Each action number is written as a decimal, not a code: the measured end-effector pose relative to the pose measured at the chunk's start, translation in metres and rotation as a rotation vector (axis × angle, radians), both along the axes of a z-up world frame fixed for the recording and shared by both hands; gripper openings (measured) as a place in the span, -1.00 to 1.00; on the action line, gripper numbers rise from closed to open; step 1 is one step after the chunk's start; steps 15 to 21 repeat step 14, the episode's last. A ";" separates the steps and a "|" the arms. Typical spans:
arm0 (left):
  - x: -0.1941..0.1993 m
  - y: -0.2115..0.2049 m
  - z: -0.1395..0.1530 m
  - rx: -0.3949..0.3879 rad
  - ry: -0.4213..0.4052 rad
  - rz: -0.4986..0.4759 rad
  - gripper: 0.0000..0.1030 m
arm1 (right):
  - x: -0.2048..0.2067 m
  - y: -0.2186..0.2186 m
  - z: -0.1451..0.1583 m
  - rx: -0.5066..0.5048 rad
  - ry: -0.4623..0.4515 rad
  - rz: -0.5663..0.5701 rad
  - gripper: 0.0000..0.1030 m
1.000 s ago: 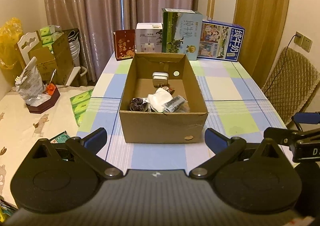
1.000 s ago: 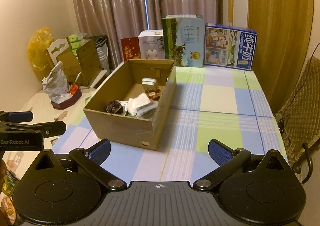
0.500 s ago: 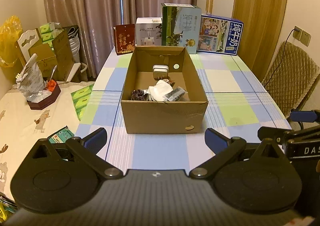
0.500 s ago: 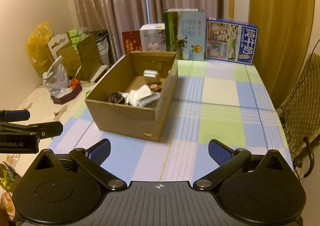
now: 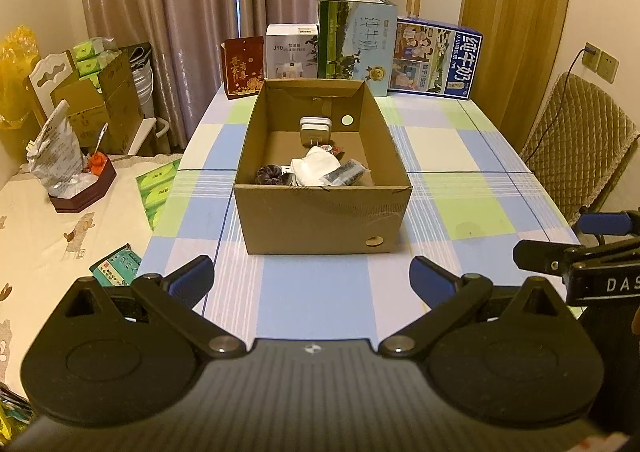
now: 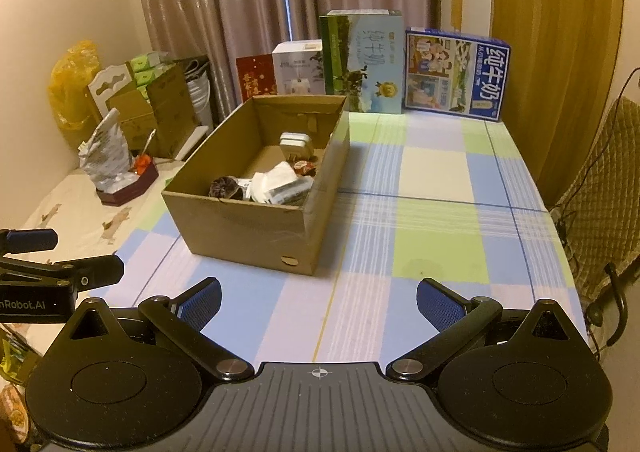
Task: Organize objects
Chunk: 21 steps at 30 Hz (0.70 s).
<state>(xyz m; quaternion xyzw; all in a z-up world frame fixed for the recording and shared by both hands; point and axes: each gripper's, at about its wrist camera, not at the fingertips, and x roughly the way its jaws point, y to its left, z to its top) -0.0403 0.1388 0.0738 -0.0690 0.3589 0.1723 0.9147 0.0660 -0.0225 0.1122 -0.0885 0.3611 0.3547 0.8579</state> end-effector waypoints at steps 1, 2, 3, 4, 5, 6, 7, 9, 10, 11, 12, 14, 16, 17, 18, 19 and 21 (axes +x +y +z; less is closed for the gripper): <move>0.000 0.000 0.000 -0.001 0.000 -0.001 0.98 | 0.000 0.000 0.000 0.000 0.001 0.000 0.96; 0.000 0.000 0.000 -0.002 0.000 -0.002 0.98 | 0.000 0.000 -0.001 0.001 0.003 0.000 0.96; 0.000 0.001 0.000 -0.002 0.001 -0.002 0.98 | 0.000 0.000 -0.001 0.002 0.005 0.000 0.96; 0.000 0.001 0.000 -0.002 0.000 -0.002 0.98 | 0.000 0.000 -0.001 0.002 0.005 0.000 0.96; 0.000 0.001 0.000 -0.003 0.000 -0.003 0.98 | 0.000 0.000 -0.001 0.002 0.004 0.001 0.96; 0.000 0.001 0.000 -0.003 0.000 -0.004 0.98 | 0.000 -0.001 -0.002 0.002 0.003 0.002 0.96; 0.000 0.001 0.000 -0.004 0.000 -0.004 0.98 | 0.000 -0.001 -0.002 0.003 0.004 0.002 0.96; 0.000 0.000 -0.002 -0.007 -0.001 -0.009 0.98 | 0.001 -0.001 -0.002 0.003 0.002 0.001 0.96; 0.000 0.001 -0.002 -0.009 -0.003 -0.013 0.98 | 0.000 -0.001 -0.002 0.003 0.001 0.001 0.96; 0.000 0.001 -0.003 -0.013 -0.005 -0.017 0.98 | 0.000 0.000 -0.002 0.003 0.002 0.000 0.96; -0.001 0.001 -0.003 -0.016 -0.010 -0.019 0.98 | 0.000 0.000 -0.003 0.003 0.003 -0.001 0.96; -0.002 0.001 -0.004 -0.021 -0.019 -0.020 0.98 | 0.000 0.000 -0.003 0.003 0.003 -0.003 0.96; -0.002 0.001 -0.004 -0.021 -0.019 -0.020 0.98 | 0.000 0.000 -0.003 0.003 0.003 -0.003 0.96; -0.002 0.001 -0.004 -0.021 -0.019 -0.020 0.98 | 0.000 0.000 -0.003 0.003 0.003 -0.003 0.96; -0.002 0.001 -0.004 -0.021 -0.019 -0.020 0.98 | 0.000 0.000 -0.003 0.003 0.003 -0.003 0.96; -0.002 0.001 -0.004 -0.021 -0.019 -0.020 0.98 | 0.000 0.000 -0.003 0.003 0.003 -0.003 0.96; -0.002 0.001 -0.004 -0.021 -0.019 -0.020 0.98 | 0.000 0.000 -0.003 0.003 0.003 -0.003 0.96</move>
